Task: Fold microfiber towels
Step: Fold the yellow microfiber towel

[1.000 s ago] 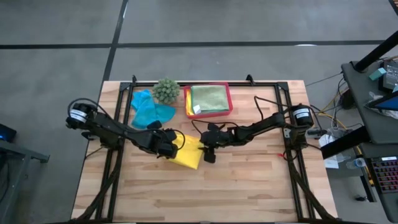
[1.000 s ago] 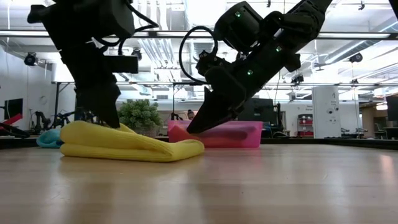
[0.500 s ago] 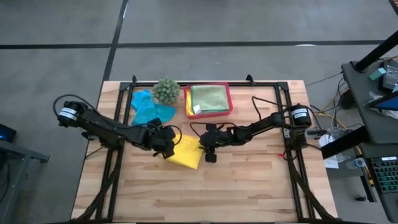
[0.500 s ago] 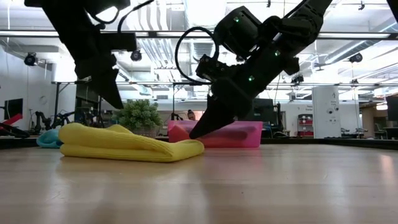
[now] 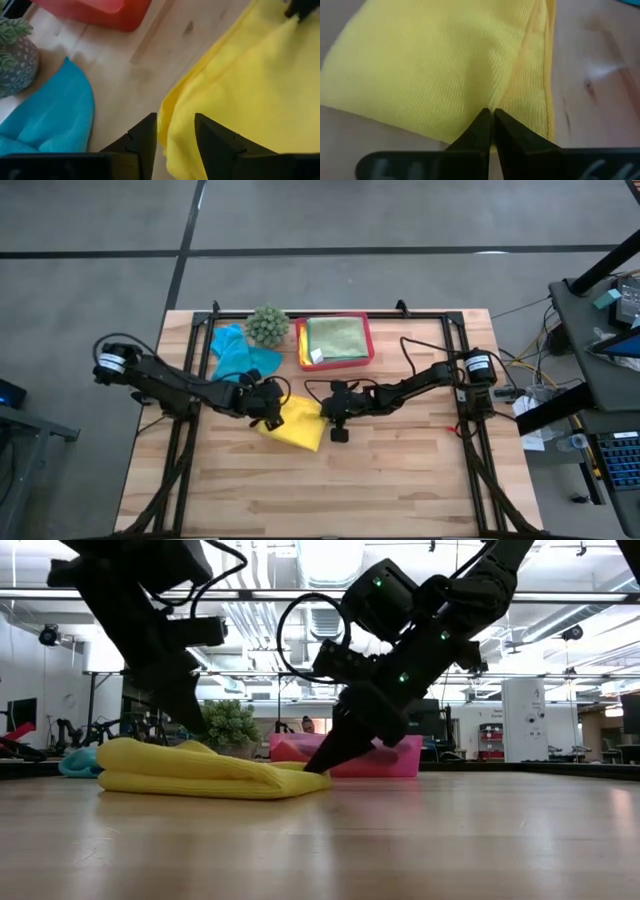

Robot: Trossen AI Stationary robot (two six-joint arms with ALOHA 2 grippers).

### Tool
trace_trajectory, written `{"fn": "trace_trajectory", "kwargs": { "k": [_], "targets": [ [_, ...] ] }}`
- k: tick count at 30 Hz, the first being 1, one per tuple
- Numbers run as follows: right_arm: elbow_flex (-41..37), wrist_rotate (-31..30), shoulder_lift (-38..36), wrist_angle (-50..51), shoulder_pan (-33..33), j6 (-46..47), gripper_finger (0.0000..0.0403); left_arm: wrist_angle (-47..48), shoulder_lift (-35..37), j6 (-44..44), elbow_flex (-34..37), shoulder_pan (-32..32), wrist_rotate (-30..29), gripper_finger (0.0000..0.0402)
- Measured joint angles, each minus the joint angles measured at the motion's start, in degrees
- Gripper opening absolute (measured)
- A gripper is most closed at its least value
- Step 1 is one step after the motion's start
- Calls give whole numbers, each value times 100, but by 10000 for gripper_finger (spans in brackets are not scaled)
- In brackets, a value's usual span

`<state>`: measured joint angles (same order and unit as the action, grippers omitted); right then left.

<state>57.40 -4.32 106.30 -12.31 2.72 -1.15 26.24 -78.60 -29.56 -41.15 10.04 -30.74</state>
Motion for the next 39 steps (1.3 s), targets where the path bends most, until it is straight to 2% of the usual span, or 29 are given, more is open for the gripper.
{"fn": "trace_trajectory", "kwargs": {
  "k": [9,18,21,25,32,39],
  "targets": [
    [10,-2,0,8,2,55,11,-185,-225,-11,136,-323,18,116],
    [10,-17,0,4,2,120,11,-344,-455,98,143,-345,663,113],
    [10,-23,0,1,2,134,11,-487,-455,286,143,-327,679,86],
    [10,-26,-5,-8,27,192,11,-487,-395,337,143,-323,683,13],
    [10,-37,-182,3,128,275,11,-253,-126,443,56,-308,449,1],
    [23,-332,-286,143,125,429,11,-123,25,600,60,-350,-270,1]
  ]
}}
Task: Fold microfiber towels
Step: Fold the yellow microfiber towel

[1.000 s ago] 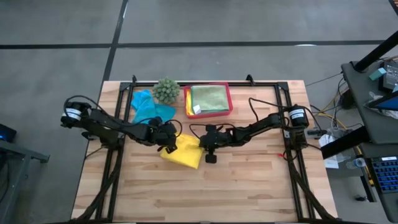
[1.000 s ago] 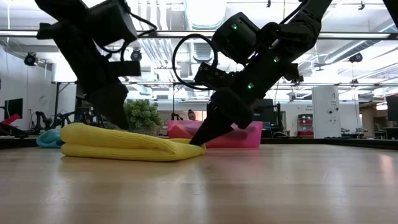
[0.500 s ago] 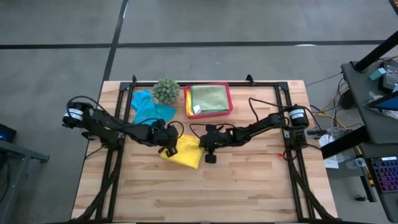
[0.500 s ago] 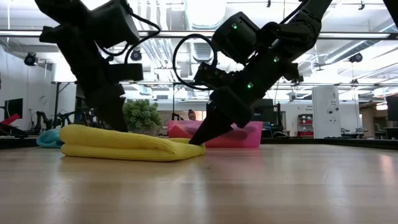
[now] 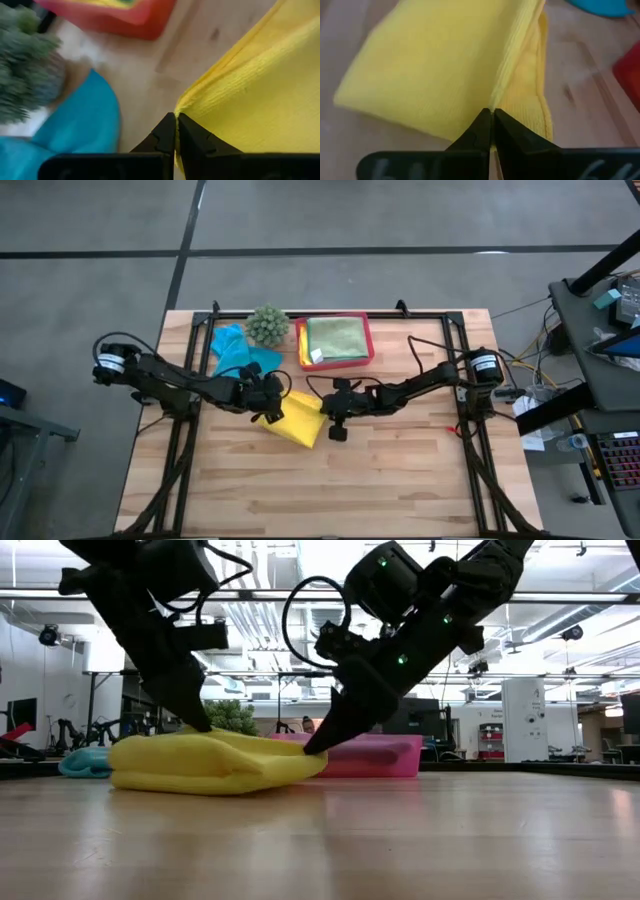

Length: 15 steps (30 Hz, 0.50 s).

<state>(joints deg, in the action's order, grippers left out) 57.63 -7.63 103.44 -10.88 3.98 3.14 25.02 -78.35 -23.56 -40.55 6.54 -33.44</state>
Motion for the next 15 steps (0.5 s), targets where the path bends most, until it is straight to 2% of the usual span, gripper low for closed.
{"fn": "trace_trajectory", "kwargs": {
  "k": [6,12,15],
  "targets": [
    [0,-78,6,71,0,434,25,-101,-154,27,71,-115,-254,0],
    [-4,-266,13,109,5,746,87,-1148,-458,1,407,-240,-412,2],
    [-4,-282,13,160,45,774,120,-1318,-498,9,433,-246,-396,19]
  ]
}}
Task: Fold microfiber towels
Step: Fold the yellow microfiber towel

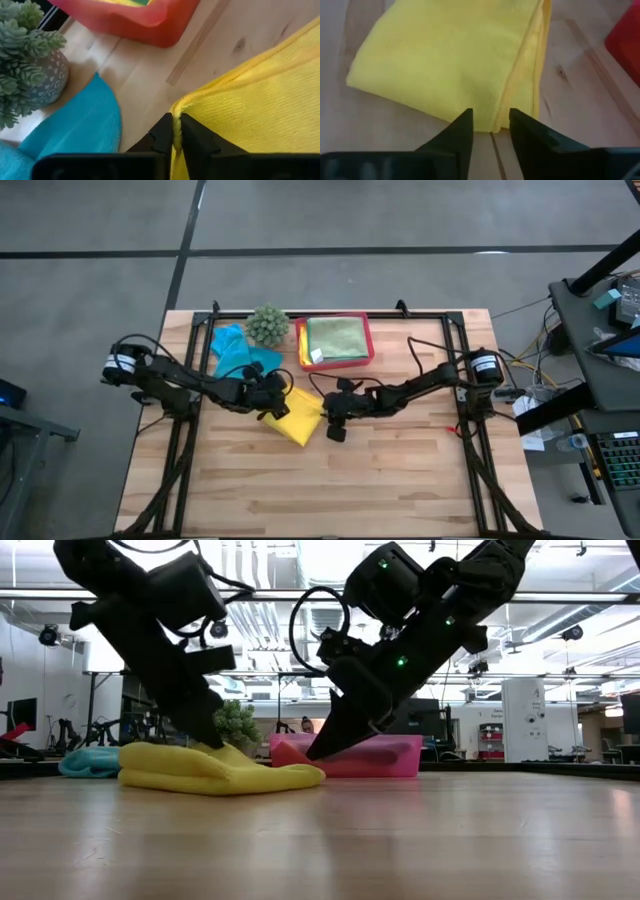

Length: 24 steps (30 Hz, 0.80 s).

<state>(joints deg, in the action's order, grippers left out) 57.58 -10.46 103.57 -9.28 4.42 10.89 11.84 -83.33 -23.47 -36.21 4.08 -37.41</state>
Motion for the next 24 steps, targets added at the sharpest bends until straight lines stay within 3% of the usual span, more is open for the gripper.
{"fn": "trace_trajectory", "kwargs": {
  "k": [8,12,17,24],
  "targets": [
    [0,4,-138,172,21,-158,165,151,183,-2,-138,0,115,100],
    [-2,35,-223,250,20,-236,167,311,373,-6,-367,11,556,129],
    [-2,35,-164,181,17,-588,149,207,575,-446,-643,73,1635,136],
    [-11,33,105,-469,5,-908,94,-622,350,-1006,-586,860,1804,136]
  ]
}}
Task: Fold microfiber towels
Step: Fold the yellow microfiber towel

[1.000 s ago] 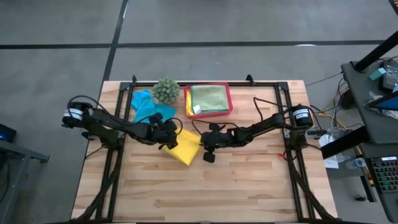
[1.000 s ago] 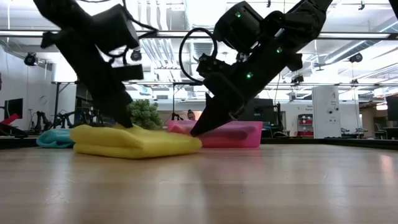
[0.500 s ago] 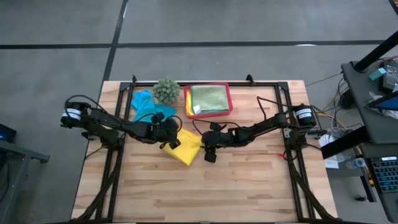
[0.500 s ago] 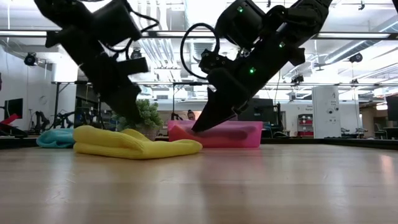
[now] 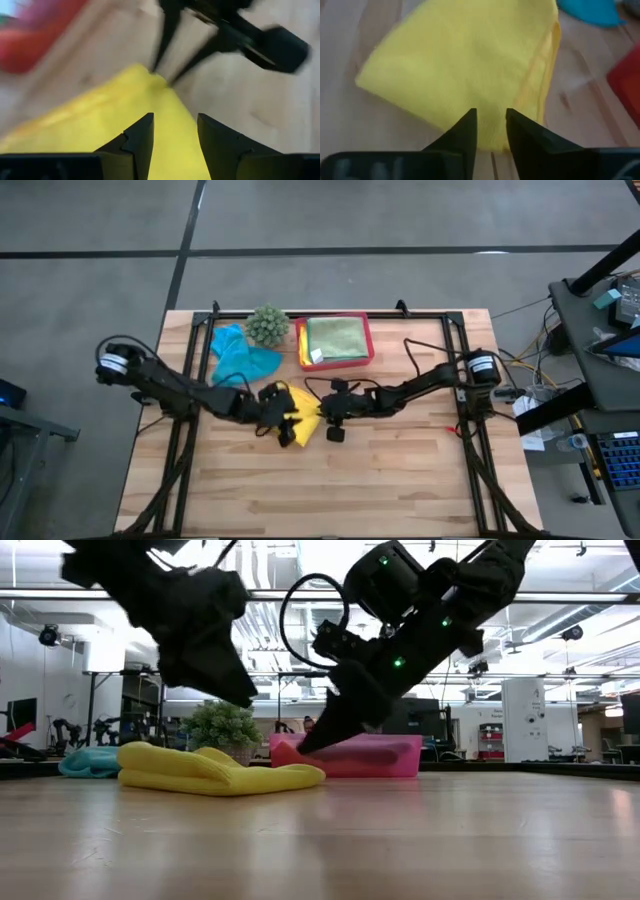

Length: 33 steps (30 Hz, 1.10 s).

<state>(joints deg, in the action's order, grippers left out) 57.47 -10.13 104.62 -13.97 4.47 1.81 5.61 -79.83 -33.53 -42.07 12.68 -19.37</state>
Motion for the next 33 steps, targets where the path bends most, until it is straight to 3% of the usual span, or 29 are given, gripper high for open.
{"fn": "trace_trajectory", "kwargs": {
  "k": [11,18,26,33],
  "targets": [
    [2,-59,236,182,-232,-147,12,160,-438,-1093,26,825,-68,136],
    [2,-58,196,473,-215,-27,9,316,-718,-1266,123,844,-674,136],
    [13,-47,-128,558,-30,157,8,1153,-559,-1268,52,843,-759,136],
    [15,74,-204,-184,277,360,8,1840,-255,-1260,168,831,-1275,136]
  ]
}}
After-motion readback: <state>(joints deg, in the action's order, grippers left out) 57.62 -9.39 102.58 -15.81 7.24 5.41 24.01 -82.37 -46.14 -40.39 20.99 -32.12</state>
